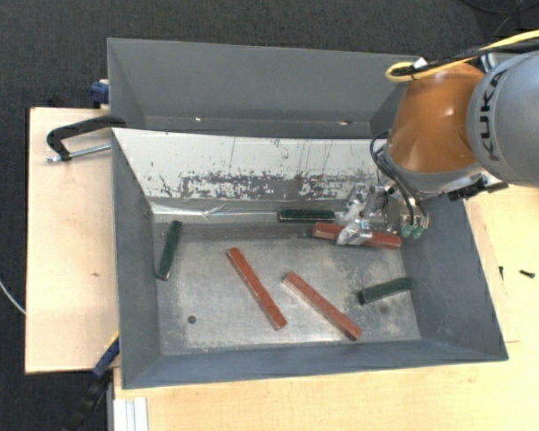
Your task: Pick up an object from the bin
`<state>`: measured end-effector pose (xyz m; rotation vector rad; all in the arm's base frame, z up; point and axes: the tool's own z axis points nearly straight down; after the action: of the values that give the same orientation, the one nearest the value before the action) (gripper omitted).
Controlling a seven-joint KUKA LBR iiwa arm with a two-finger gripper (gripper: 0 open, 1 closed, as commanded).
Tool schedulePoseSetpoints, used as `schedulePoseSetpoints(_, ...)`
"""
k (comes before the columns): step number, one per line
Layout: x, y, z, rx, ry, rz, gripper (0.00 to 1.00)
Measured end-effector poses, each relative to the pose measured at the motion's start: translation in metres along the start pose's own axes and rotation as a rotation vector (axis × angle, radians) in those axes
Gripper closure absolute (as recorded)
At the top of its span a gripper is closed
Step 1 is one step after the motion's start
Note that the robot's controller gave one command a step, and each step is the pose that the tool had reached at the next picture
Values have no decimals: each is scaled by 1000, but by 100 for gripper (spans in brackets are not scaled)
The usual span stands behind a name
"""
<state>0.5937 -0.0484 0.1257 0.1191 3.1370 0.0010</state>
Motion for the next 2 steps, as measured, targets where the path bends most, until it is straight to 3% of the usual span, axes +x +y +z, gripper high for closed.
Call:
schedulePoseSetpoints(1,-1,-2,7,1,3,-205,100)
schedulePoseSetpoints(2,-4,10,-11,0,-5,-206,100)
